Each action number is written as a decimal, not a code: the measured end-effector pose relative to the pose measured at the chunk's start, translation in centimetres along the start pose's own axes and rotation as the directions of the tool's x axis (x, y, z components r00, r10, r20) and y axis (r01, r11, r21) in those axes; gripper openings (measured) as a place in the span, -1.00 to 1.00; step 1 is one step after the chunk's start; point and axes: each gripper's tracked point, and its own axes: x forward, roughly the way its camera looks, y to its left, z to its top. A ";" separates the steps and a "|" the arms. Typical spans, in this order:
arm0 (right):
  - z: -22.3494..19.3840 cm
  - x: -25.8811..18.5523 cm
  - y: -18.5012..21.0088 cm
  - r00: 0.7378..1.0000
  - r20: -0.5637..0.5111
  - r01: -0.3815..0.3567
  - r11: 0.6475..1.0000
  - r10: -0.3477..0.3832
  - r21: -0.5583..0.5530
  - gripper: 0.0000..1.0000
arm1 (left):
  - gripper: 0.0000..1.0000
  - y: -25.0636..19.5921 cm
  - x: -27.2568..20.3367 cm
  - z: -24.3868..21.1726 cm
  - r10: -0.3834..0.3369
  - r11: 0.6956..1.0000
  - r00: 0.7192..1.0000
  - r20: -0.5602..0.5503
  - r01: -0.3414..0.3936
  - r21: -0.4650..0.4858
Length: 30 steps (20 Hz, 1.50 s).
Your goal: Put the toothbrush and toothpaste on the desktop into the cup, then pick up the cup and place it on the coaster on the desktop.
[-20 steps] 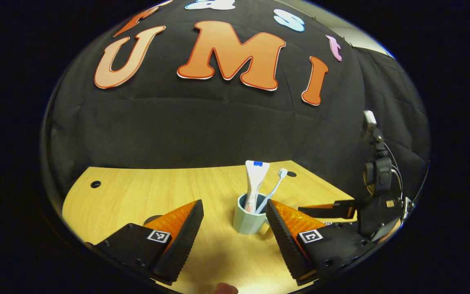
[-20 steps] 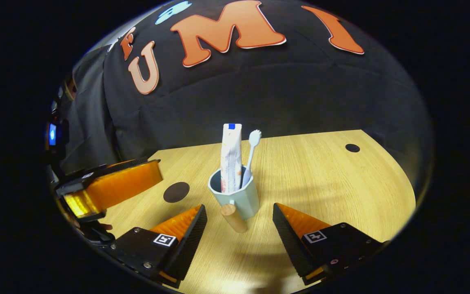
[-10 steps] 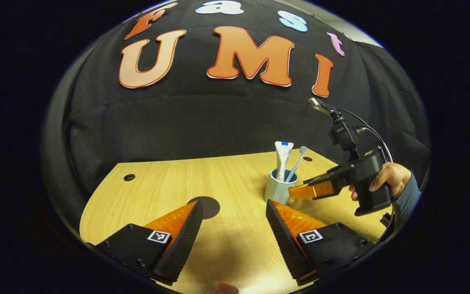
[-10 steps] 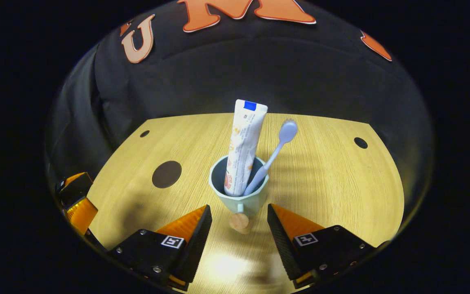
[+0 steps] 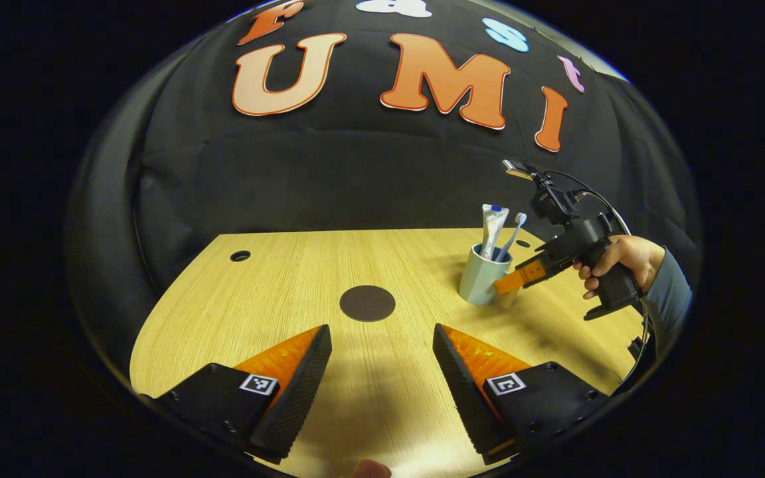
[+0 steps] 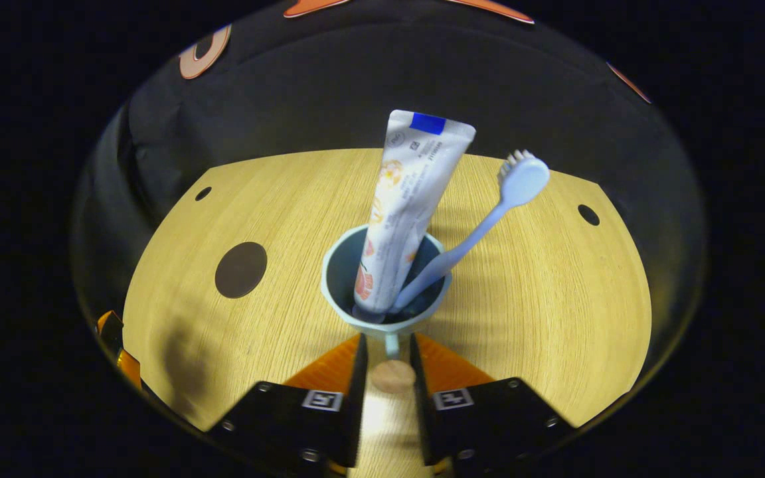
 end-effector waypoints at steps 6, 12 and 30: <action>0.3 -0.1 0.6 0.999 0.005 -0.032 0.999 0.032 -0.009 -0.60 | 0.97 0.9 -0.8 -2.0 0.006 0.999 1.000 -0.020 -0.007 -0.040; 1.1 0.0 0.2 0.998 0.047 -0.032 0.994 0.037 -0.101 -0.60 | 0.97 2.7 -1.3 -3.2 0.034 0.997 0.999 -0.021 -0.036 -0.062; 1.7 -0.2 0.4 0.984 0.030 -0.162 0.947 0.177 -0.278 -0.60 | 0.97 6.9 -1.3 -7.0 0.090 0.986 0.993 -0.072 -0.099 -0.131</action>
